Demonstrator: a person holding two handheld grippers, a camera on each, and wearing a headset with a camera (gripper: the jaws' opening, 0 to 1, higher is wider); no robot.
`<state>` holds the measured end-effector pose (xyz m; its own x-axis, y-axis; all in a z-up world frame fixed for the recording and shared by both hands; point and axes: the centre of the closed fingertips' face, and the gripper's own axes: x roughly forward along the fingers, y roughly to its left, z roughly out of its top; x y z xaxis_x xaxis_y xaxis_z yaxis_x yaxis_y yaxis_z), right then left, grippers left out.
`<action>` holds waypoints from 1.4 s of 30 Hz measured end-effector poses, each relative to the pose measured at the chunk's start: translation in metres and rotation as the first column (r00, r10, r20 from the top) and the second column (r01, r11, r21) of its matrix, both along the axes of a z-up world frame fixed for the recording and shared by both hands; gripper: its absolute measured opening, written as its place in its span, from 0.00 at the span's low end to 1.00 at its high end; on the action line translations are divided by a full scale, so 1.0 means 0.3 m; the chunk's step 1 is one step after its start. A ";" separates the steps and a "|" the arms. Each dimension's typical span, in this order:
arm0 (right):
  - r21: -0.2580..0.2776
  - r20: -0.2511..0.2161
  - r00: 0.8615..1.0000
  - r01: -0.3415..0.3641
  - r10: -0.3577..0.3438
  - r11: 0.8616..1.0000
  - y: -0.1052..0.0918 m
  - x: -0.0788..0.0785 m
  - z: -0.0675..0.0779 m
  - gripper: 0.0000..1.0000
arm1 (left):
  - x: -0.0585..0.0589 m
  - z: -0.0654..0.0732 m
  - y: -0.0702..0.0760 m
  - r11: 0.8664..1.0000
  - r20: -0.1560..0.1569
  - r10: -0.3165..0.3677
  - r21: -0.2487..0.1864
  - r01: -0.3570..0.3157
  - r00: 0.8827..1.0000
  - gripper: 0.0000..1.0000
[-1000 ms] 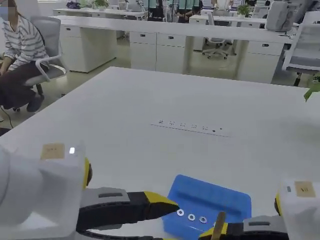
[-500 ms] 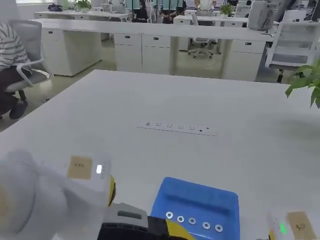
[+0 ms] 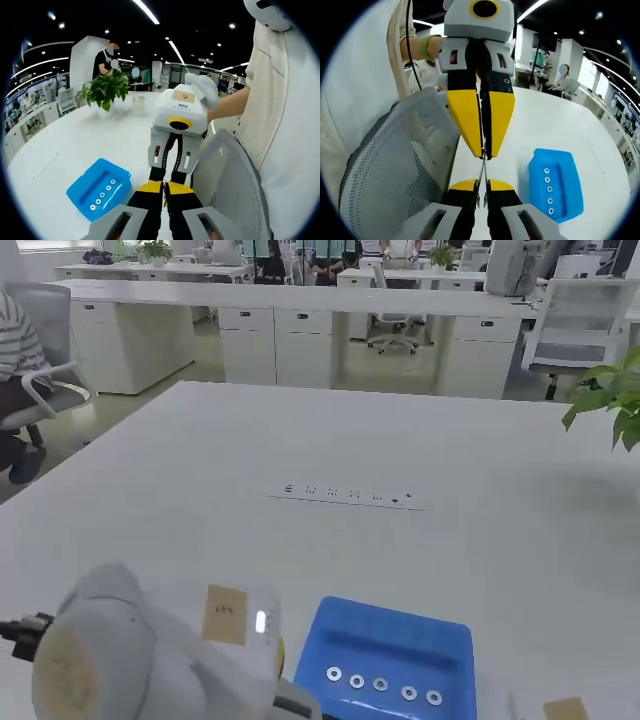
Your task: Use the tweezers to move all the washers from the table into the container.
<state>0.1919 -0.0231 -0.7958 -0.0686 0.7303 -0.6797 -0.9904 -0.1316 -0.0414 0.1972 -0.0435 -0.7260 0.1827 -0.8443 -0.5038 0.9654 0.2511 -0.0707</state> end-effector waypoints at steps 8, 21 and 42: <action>-0.019 0.027 1.000 0.015 -0.014 1.000 -0.018 0.023 -0.018 0.03 | 0.007 -0.036 0.018 0.993 0.066 -0.045 0.113 0.037 0.997 0.00; -0.061 0.042 0.999 0.010 -0.008 0.998 -0.037 0.030 -0.041 0.02 | 0.013 -0.068 0.023 0.987 0.074 -0.050 0.155 0.038 0.996 0.00; -0.182 0.073 0.997 0.010 0.004 0.983 -0.022 0.041 -0.219 0.05 | 0.031 -0.290 0.089 0.942 -0.003 -0.083 0.325 0.079 0.997 0.00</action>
